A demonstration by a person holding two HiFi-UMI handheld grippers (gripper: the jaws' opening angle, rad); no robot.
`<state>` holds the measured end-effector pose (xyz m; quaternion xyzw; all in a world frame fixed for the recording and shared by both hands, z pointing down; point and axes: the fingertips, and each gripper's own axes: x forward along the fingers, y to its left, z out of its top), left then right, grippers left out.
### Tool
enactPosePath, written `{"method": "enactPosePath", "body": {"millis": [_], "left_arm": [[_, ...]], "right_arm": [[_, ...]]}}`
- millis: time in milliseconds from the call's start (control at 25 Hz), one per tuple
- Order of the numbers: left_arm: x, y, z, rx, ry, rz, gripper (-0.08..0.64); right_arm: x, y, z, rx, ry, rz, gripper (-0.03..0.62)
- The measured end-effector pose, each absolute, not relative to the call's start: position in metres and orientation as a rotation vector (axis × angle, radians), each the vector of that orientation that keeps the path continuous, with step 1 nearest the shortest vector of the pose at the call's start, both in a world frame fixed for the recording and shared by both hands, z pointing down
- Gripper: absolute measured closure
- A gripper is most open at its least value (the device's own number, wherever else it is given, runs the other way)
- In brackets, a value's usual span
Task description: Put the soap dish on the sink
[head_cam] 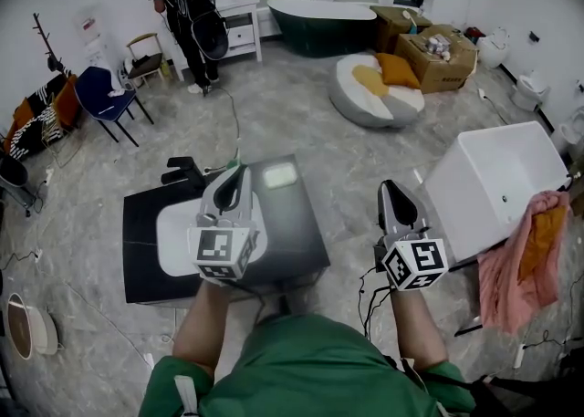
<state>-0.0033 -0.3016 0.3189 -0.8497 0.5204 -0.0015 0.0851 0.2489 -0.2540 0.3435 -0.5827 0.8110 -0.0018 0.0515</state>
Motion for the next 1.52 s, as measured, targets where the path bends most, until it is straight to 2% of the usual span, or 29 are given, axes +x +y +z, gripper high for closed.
{"method": "enactPosePath", "body": {"millis": [1520], "left_arm": [[-0.016, -0.37, 0.34, -2.554, 1.58, -0.076, 0.563]], "right_arm": [[0.233, -0.317, 0.362, -1.79, 2.484, -0.025, 0.577]]}}
